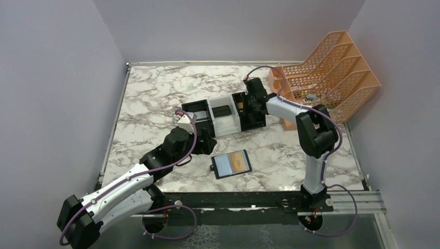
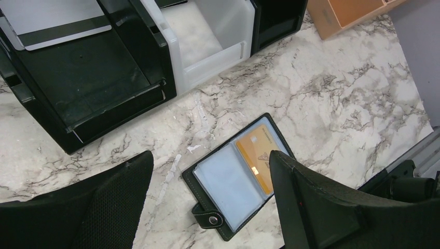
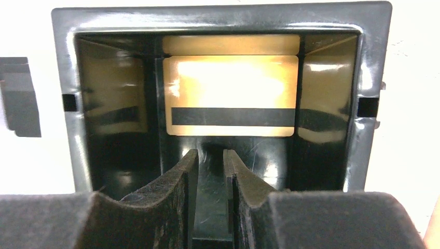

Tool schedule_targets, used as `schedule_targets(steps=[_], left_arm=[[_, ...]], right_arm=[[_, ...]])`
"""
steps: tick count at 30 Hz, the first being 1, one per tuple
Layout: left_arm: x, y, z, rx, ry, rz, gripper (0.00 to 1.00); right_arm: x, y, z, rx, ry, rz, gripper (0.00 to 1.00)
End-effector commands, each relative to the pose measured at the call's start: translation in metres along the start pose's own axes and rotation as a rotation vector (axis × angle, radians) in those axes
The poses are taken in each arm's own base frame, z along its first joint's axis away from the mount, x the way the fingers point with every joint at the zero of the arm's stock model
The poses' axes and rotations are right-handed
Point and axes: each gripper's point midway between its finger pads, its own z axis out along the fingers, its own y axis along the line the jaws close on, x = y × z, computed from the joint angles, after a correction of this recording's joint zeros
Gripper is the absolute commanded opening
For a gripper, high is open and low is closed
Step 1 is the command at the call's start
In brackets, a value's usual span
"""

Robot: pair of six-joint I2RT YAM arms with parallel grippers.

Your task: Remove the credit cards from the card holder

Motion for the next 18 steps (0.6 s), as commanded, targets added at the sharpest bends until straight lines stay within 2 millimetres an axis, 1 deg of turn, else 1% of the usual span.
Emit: schedule_targets(steps=[1, 5, 10, 14, 18], left_arm=[[0.002, 0.004, -0.003, -0.004, -0.004, -0.005, 0.85], [0.005, 0.003, -0.003, 0.002, 0.01, -0.003, 0.85], [0.008, 0.004, -0.002, 0.002, 0.016, -0.01, 0.85], [0.008, 0.001, -0.001, 0.018, 0.017, -0.014, 0.85], [0.009, 0.0, 0.0, 0.023, 0.023, -0.017, 0.85]], right_arm=[[-0.003, 0.015, -0.025, -0.074, 0.0, 0.028, 0.25], [0.007, 0.021, -0.033, -0.112, 0.031, 0.037, 0.23], [0.023, 0.016, -0.035, -0.1, 0.071, 0.03, 0.23], [0.035, 0.018, -0.036, -0.108, 0.097, 0.009, 0.22], [0.041, 0.018, -0.041, -0.102, 0.091, -0.002, 0.22]])
